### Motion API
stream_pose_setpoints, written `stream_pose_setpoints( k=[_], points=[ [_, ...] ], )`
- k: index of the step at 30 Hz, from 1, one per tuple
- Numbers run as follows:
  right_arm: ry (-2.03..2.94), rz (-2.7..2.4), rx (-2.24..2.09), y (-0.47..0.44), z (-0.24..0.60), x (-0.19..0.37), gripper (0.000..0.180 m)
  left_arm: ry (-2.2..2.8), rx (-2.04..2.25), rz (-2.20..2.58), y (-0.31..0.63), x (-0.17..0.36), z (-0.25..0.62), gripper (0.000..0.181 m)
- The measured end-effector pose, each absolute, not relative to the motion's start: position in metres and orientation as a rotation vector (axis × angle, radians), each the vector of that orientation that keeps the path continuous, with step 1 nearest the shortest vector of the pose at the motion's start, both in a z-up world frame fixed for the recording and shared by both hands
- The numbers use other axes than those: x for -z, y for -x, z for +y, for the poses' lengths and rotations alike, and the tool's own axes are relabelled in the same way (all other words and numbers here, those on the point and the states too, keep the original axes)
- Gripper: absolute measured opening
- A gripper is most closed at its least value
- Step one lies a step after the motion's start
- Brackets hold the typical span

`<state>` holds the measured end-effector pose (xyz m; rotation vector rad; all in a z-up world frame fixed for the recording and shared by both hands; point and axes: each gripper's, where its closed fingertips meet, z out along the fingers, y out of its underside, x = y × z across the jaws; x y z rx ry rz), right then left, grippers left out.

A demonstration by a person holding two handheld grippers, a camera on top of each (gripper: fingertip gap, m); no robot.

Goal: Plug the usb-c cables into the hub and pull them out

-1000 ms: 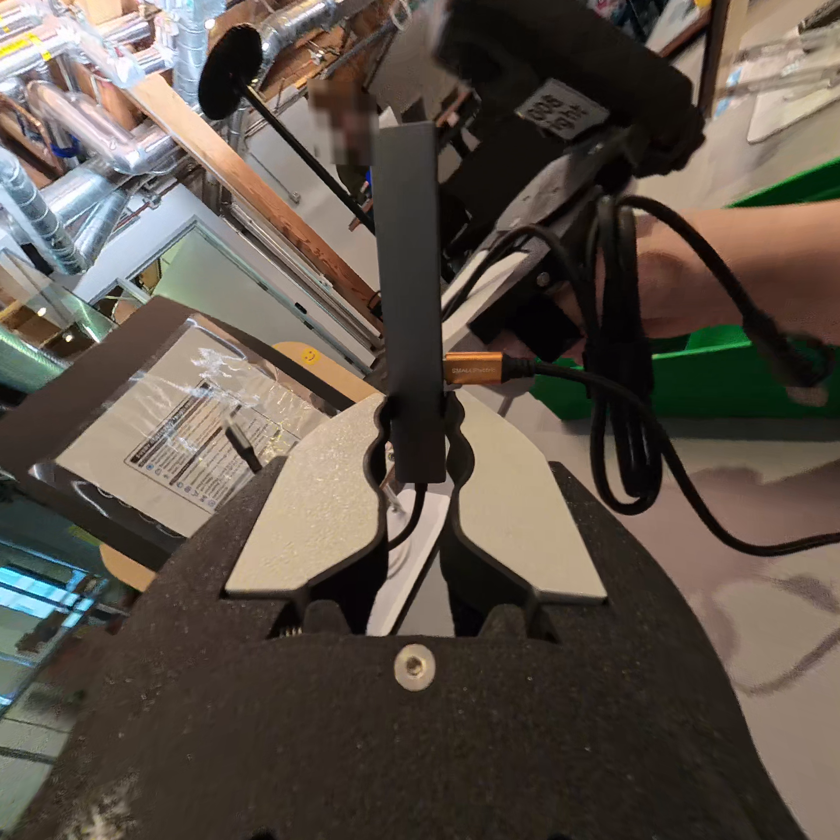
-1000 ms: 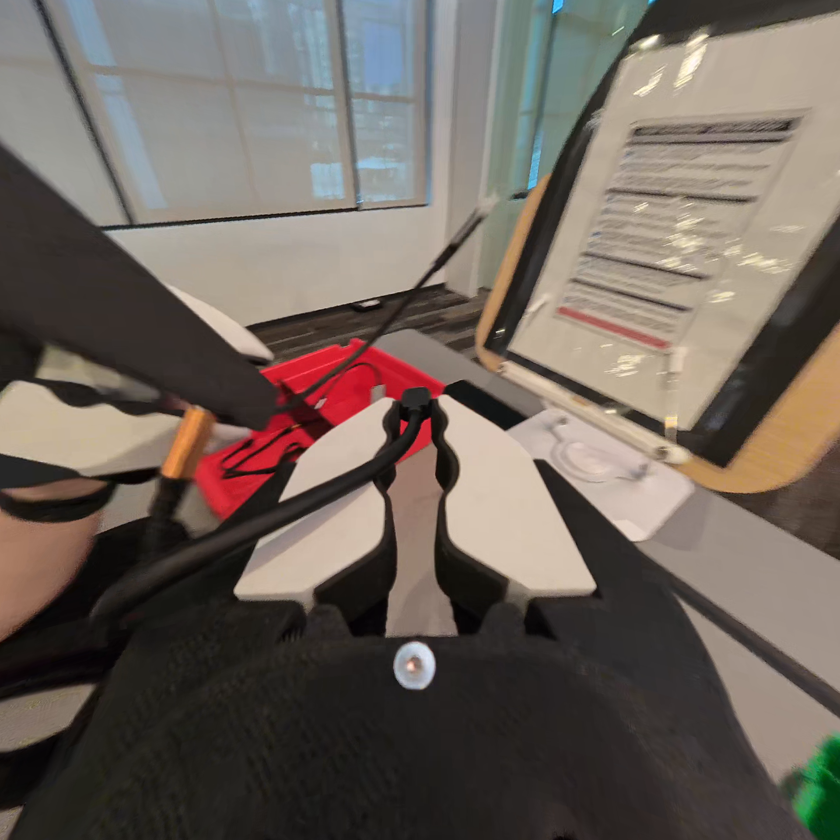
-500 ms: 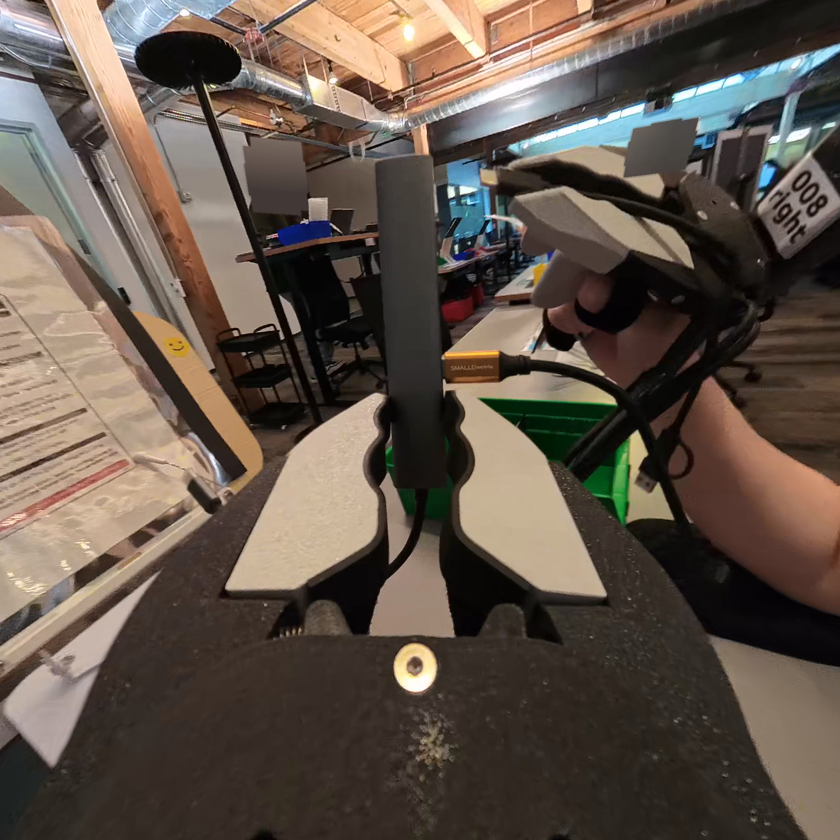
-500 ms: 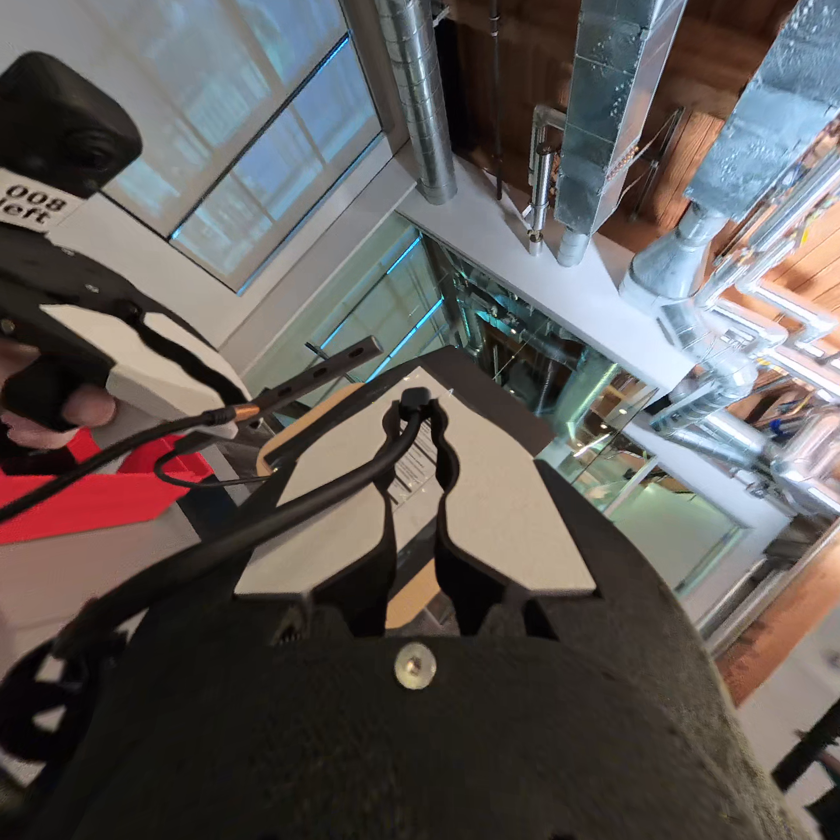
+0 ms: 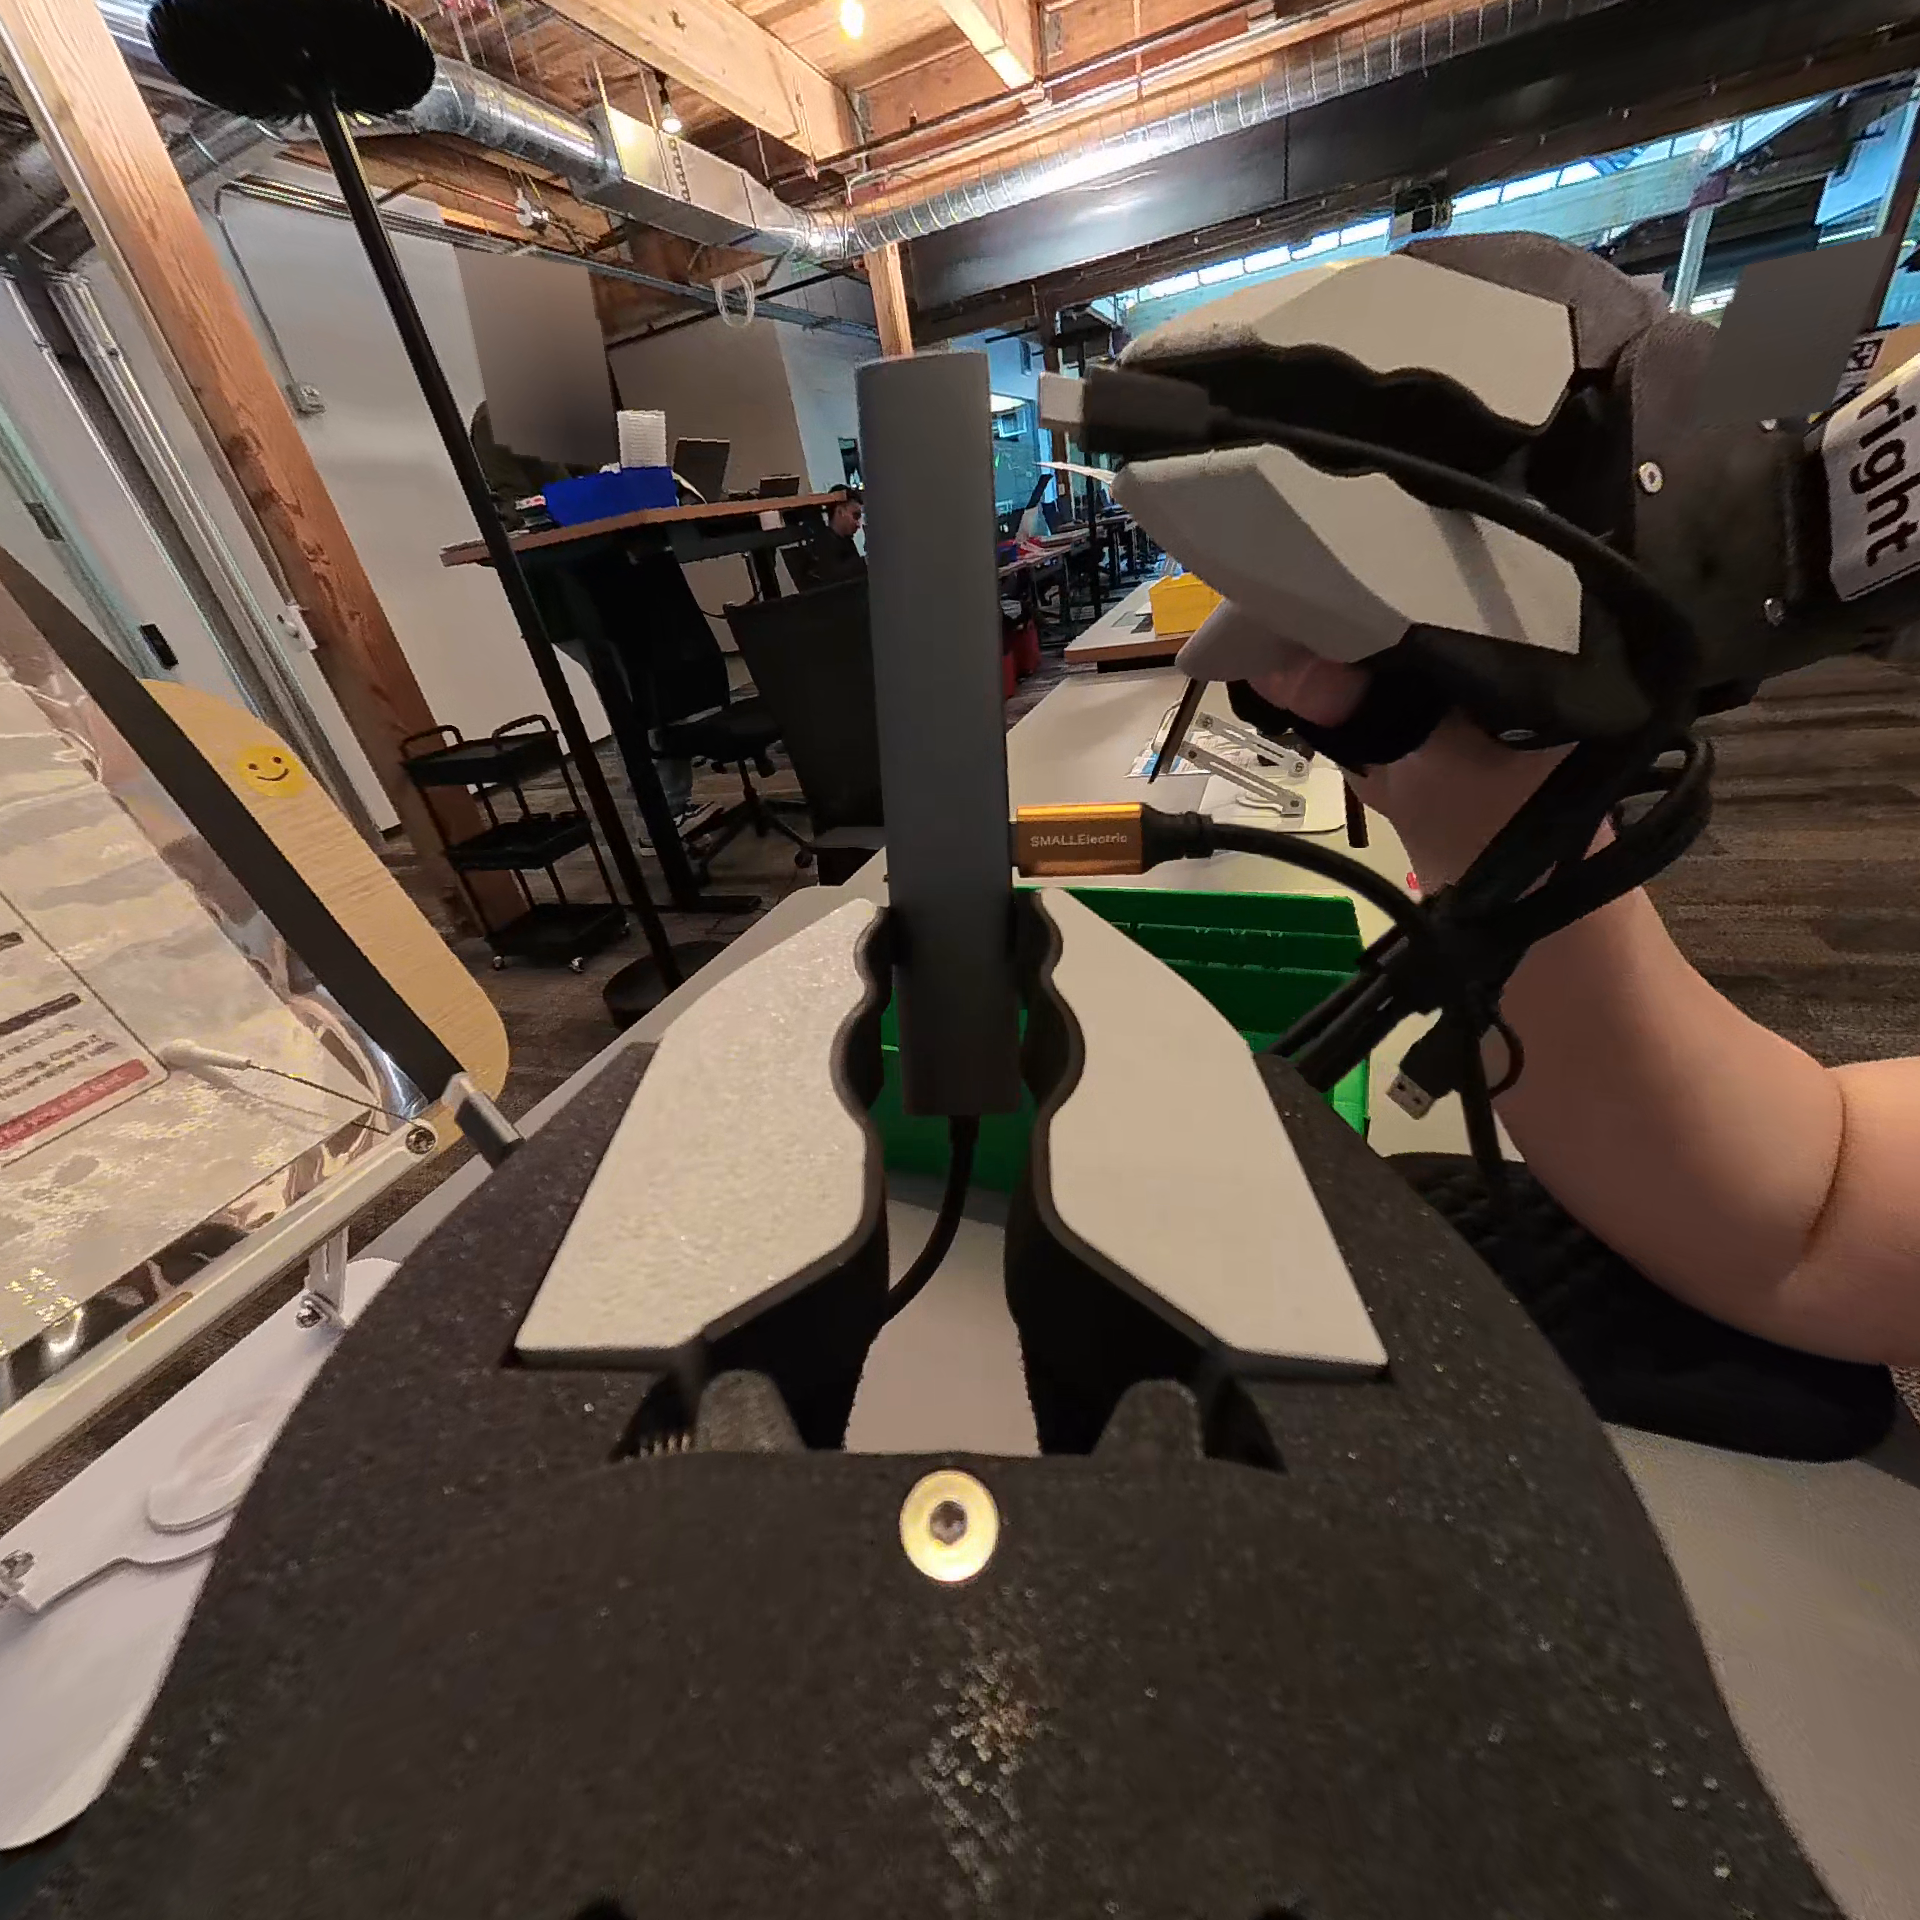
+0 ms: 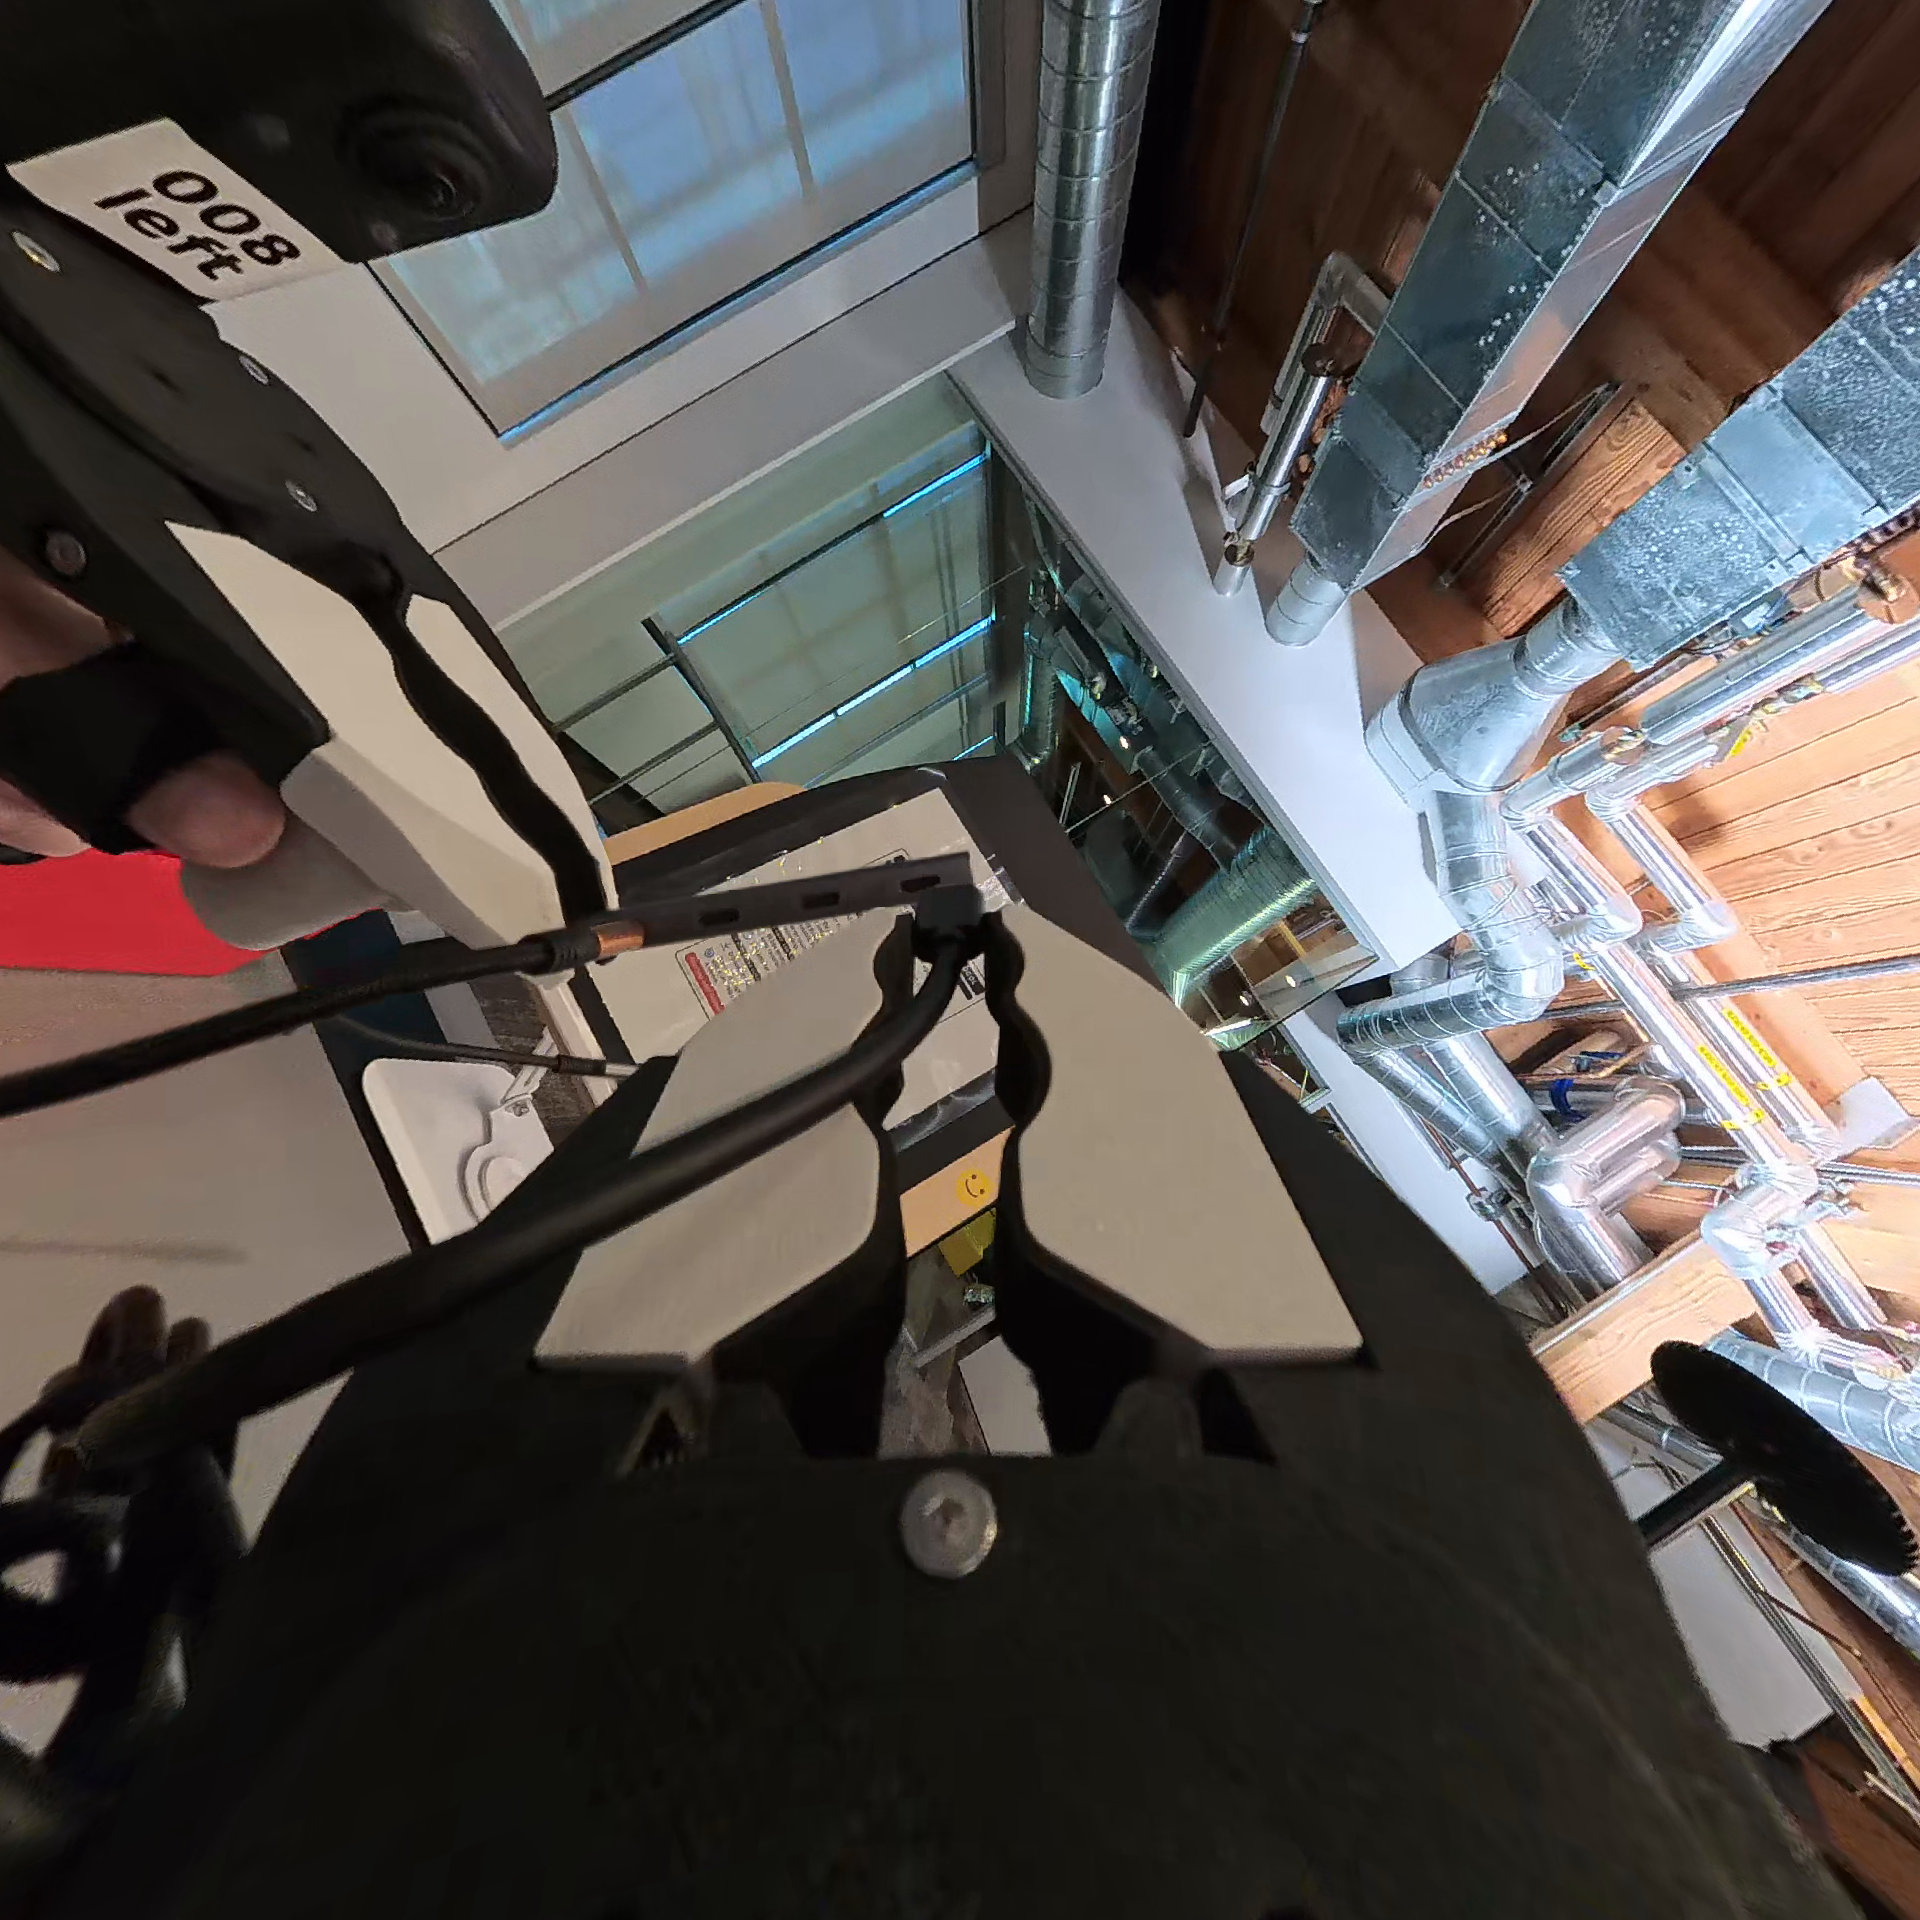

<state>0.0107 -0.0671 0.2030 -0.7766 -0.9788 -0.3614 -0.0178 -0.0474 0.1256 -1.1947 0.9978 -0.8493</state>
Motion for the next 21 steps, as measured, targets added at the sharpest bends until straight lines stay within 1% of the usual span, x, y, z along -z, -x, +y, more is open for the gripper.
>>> stream_pose_setpoints(
  k=[11,21],
  points=[
    [0.800,-1.008,0.367,-0.0077,-0.0620,-0.1979,0.013,1.191,0.828,1.021,0.0151,-0.1244,-0.0502,0.022],
    [0.835,-1.051,0.281,-0.0078,-0.0667,-0.1947,0.013,1.083,0.457,1.146,0.0216,-0.1231,-0.0517,0.023]
  ],
)
